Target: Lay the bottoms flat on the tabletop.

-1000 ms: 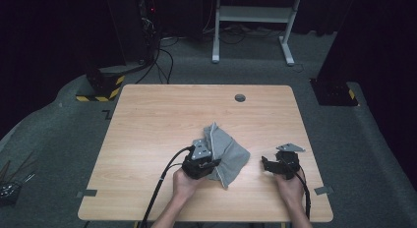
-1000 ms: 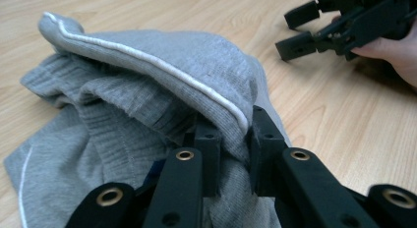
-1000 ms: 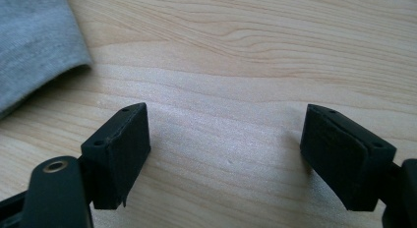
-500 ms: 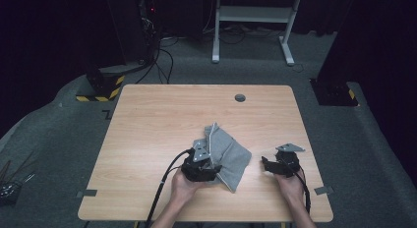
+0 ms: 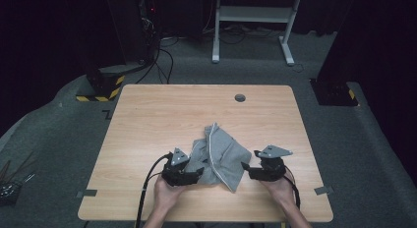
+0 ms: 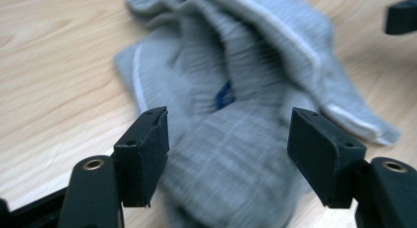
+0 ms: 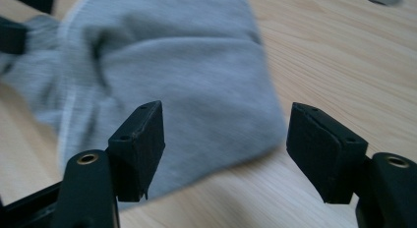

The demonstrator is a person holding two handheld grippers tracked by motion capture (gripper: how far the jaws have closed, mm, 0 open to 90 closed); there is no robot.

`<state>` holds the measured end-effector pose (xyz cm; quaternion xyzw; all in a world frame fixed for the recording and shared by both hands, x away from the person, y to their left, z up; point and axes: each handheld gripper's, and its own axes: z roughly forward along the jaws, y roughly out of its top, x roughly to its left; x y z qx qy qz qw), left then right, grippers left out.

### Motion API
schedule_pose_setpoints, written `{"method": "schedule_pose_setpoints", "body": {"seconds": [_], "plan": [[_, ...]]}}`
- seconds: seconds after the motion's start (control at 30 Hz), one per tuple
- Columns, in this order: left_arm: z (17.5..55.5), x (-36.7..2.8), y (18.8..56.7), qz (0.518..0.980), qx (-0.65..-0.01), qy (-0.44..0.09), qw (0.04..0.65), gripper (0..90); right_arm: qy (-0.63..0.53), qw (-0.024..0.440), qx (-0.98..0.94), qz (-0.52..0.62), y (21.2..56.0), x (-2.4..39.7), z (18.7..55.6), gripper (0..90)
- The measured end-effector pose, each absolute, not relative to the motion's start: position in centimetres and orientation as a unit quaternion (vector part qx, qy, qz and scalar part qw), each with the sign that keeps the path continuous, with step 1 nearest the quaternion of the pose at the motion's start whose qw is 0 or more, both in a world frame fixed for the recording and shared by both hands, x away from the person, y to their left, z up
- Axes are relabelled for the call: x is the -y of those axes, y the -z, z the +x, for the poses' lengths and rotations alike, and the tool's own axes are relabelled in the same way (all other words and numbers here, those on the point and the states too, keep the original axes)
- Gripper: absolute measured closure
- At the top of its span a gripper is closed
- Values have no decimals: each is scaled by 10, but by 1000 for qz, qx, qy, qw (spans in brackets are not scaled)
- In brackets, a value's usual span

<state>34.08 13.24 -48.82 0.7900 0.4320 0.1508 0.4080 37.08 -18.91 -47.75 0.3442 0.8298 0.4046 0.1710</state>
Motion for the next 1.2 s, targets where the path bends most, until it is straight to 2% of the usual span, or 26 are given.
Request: {"method": "schedule_pose_setpoints", "body": {"seconds": [0.3,0.4,0.43,0.47,0.5,0.53,0.6,0.63,0.67,0.87,1.07,1.2], "plan": [[342,-136,496,783,-456,-146,397,347,-411,143,-858,272,478,137,361,310],[343,-131,499,789,-454,-145,388,367,-406,140,-869,248,479,120,358,335],[344,-131,500,790,-454,-145,385,392,-397,140,-875,240,481,113,358,373],[345,-130,501,792,-454,-141,383,447,-382,144,-882,237,485,106,359,499],[345,-130,501,792,-454,-141,383,486,-382,144,-882,237,485,106,359,499],[345,-131,502,796,-454,-137,376,527,-366,141,-888,239,491,103,364,656],[346,-134,501,800,-452,-137,370,596,-367,120,-889,245,492,107,369,793],[346,-134,501,800,-452,-137,370,637,-367,120,-889,245,492,107,369,793],[345,-137,499,801,-452,-141,367,683,-375,126,-886,244,488,115,368,892],[344,-140,497,800,-445,-153,373,802,-390,164,-871,250,470,148,360,900],[338,-150,487,786,-445,-184,388,827,-383,188,-858,287,471,175,366,900],[334,-160,484,773,-453,-199,396,834,-348,197,-848,347,486,210,372,899]]}}
